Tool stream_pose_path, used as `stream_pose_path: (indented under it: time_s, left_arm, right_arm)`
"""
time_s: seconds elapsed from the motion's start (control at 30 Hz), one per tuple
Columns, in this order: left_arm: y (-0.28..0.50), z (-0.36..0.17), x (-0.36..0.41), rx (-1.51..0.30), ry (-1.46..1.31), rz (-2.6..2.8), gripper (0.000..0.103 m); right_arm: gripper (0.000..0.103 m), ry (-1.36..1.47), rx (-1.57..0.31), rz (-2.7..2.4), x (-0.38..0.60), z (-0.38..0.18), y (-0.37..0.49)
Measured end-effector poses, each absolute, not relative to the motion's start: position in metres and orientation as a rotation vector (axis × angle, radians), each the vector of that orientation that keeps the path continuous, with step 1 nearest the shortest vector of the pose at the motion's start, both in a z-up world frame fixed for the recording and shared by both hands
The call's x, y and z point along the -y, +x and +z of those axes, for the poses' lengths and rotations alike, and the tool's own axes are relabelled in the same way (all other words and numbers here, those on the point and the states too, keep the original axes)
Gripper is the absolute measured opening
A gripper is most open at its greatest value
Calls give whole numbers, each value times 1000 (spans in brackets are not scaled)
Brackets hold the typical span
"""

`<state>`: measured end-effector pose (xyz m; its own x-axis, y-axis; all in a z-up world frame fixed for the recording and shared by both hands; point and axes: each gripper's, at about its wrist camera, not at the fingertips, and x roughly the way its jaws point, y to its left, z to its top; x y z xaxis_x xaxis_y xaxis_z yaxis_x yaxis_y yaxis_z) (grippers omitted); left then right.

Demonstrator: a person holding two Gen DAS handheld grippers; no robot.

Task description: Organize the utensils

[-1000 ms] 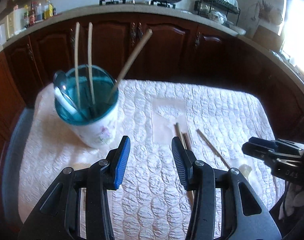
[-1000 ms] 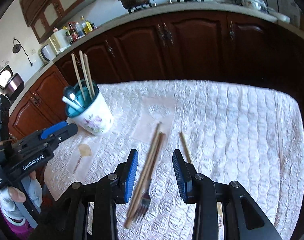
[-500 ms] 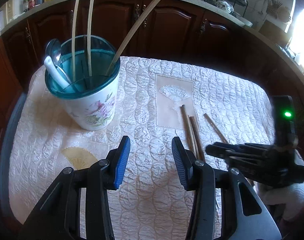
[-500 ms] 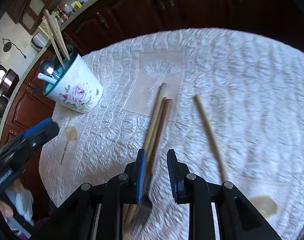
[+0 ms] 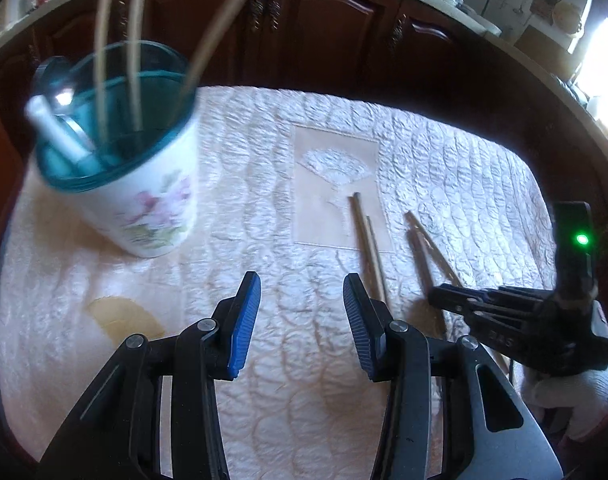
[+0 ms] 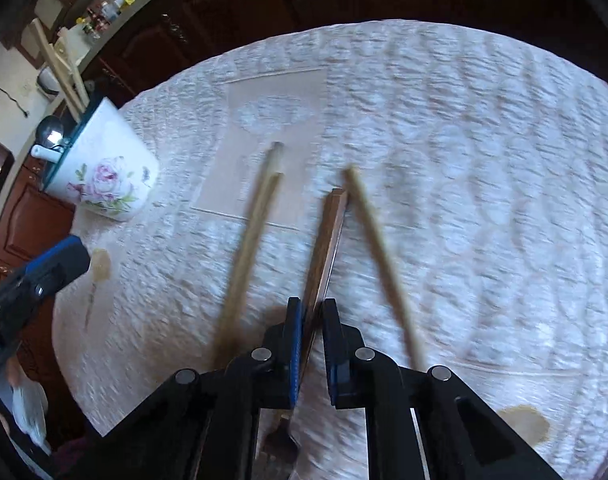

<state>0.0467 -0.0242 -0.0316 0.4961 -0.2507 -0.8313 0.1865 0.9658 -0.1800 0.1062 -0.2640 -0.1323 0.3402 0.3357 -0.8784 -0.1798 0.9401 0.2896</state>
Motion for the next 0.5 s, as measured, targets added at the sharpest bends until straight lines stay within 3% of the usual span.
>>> stream_pose_path:
  time_s: [0.5]
  left_arm:
    - [132, -70, 90, -1114, -84, -309, 42]
  right_arm:
    - [15, 273, -1161, 363, 310, -121, 107]
